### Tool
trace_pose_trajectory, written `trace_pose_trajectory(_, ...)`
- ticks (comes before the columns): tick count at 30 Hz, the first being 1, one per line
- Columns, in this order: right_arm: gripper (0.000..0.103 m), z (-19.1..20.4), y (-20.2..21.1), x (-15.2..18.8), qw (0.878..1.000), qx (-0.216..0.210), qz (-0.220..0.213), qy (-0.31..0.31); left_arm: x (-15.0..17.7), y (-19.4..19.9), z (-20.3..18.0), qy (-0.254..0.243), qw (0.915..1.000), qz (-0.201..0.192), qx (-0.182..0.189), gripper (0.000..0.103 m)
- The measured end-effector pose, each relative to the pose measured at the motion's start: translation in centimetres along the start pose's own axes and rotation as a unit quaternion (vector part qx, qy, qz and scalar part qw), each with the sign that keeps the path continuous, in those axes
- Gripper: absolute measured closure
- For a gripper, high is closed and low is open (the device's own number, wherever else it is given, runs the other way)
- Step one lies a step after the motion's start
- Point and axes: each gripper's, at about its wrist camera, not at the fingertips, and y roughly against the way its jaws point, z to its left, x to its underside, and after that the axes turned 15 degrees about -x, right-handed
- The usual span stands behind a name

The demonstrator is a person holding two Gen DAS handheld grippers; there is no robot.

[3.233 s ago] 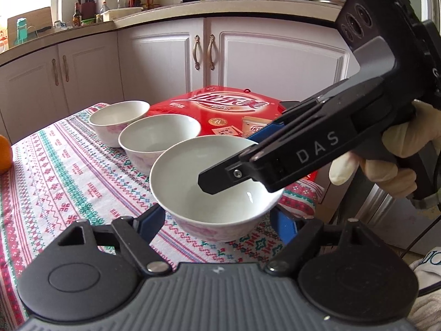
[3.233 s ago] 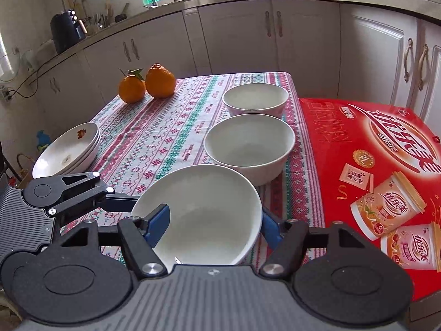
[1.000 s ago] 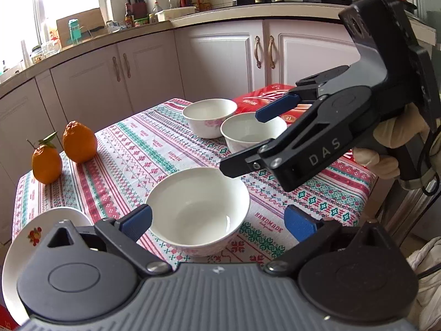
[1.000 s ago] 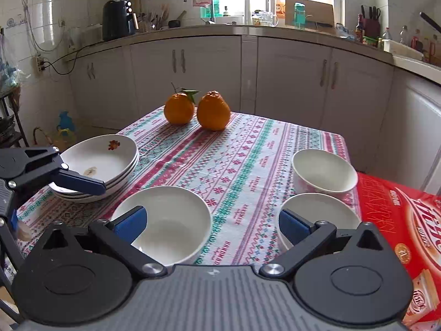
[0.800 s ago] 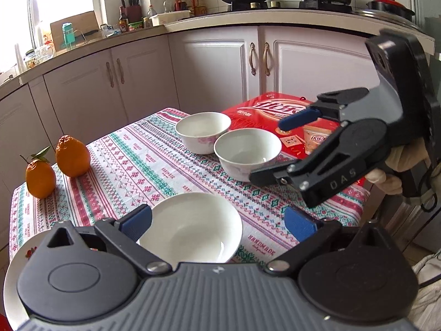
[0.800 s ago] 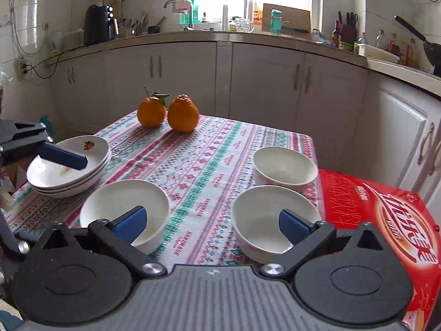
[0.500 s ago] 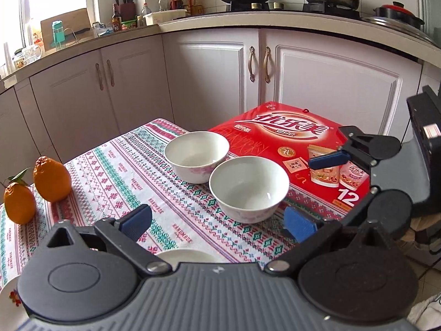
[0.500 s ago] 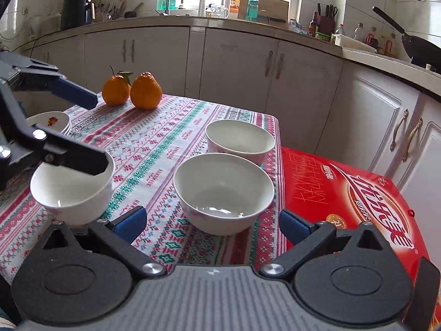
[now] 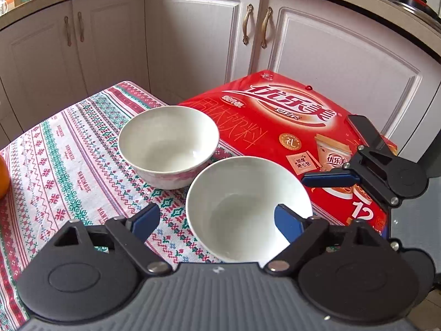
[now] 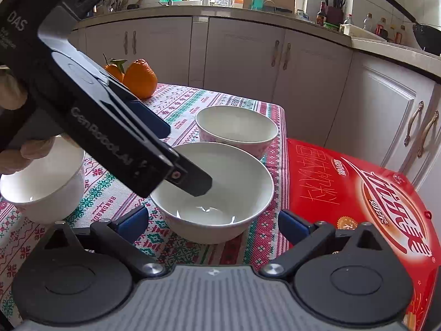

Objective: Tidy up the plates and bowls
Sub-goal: 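Grasp the rim of another white bowl with the left tool, then lift the held bowl with the left tool and carry it over the placed bowl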

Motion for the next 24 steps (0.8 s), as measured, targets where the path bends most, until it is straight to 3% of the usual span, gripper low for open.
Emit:
trace_pose_trajectory(9,0.012,-0.3,-0.1,-0.2,1.0,-0.015,-0.004,0.003,-0.8,-1.3,-0.5,-0.007,0.9997,0.013,0.02,0.035)
trace_pose_trajectory(24,0.014,-0.5,0.2,-0.2,1.0,-0.017,-0.004,0.002,-1.3,-2.2,-0.7,-0.023,0.9992,0.021,0.026,0.038)
